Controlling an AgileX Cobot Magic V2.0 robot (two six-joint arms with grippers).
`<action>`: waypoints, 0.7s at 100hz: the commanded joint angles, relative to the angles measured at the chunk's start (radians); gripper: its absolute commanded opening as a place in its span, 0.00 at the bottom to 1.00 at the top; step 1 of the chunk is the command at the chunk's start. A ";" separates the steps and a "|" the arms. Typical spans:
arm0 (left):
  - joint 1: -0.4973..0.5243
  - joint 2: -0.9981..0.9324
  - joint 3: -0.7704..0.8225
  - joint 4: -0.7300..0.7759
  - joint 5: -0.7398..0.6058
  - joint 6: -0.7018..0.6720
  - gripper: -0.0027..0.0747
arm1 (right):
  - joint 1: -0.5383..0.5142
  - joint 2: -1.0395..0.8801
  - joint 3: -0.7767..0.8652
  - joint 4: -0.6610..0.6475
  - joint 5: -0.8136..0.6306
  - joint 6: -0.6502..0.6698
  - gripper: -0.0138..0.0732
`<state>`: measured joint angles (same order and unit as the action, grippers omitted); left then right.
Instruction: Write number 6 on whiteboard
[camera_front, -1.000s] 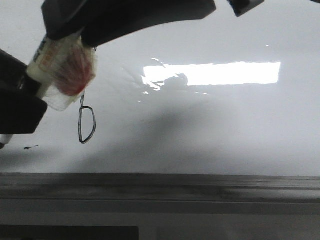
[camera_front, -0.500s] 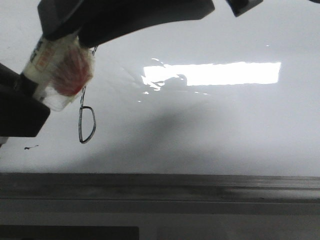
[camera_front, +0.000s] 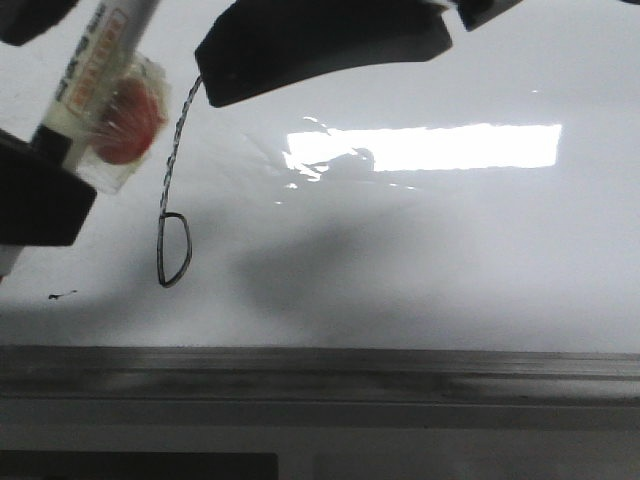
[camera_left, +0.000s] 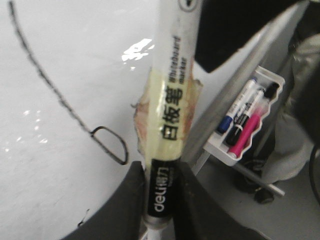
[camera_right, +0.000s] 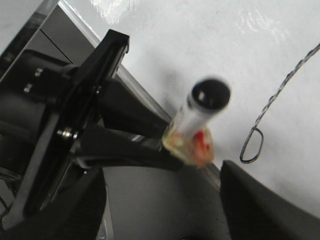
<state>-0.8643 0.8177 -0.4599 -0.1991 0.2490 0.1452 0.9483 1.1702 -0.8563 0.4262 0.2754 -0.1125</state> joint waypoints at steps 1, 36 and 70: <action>0.073 -0.001 -0.032 -0.013 -0.083 -0.145 0.01 | -0.003 -0.027 -0.030 0.010 -0.071 -0.012 0.68; 0.299 0.079 -0.032 -0.138 -0.037 -0.314 0.01 | -0.003 -0.027 -0.030 0.010 -0.083 -0.012 0.68; 0.299 0.115 -0.032 -0.175 -0.010 -0.314 0.01 | -0.003 -0.027 -0.030 0.010 -0.094 -0.012 0.68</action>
<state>-0.5695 0.9202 -0.4682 -0.3554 0.2602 -0.1595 0.9483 1.1702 -0.8563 0.4262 0.2515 -0.1125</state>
